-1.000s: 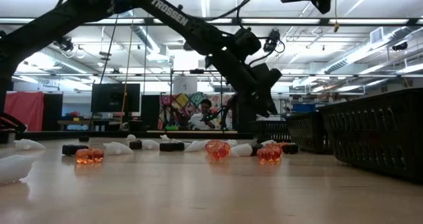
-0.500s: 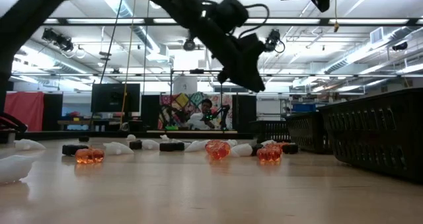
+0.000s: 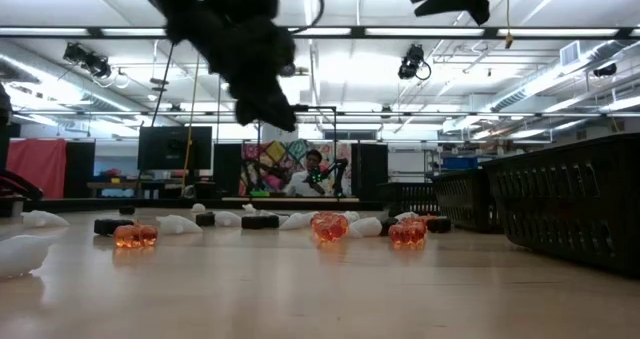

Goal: Sort Halloween decoration
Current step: Put the white ghost toy into the top black bin

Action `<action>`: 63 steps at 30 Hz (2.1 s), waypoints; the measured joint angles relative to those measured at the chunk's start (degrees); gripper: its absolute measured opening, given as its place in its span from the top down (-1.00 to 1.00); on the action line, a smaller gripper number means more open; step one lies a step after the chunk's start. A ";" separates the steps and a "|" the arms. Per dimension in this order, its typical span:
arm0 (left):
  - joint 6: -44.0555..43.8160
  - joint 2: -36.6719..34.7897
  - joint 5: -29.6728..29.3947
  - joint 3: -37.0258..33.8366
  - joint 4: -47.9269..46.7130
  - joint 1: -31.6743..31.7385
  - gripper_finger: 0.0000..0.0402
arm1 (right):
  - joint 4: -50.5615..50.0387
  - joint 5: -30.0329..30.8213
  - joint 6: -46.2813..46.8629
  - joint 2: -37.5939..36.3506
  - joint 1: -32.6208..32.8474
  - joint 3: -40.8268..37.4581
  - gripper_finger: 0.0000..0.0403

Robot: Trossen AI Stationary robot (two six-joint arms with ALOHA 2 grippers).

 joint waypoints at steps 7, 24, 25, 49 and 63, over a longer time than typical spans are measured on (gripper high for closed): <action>-7.03 1.23 -9.95 -1.52 0.77 -11.99 0.40 | 1.89 -6.08 -1.98 3.43 -3.81 0.00 0.34; -7.43 21.91 -15.79 9.41 0.61 -14.40 -0.04 | 3.51 -10.64 -2.21 3.57 -4.34 -0.02 0.34; -7.43 22.43 -16.70 9.41 0.23 -14.40 -0.04 | 3.81 -10.64 -2.07 3.50 -4.13 -0.02 0.34; -7.92 26.09 -18.22 9.58 0.69 -14.27 0.52 | 2.99 -10.49 -0.73 3.08 -3.35 -0.02 0.34; -9.56 25.70 -16.82 9.52 0.35 -12.55 0.75 | 2.97 -10.45 -0.84 3.08 -3.35 -0.02 0.34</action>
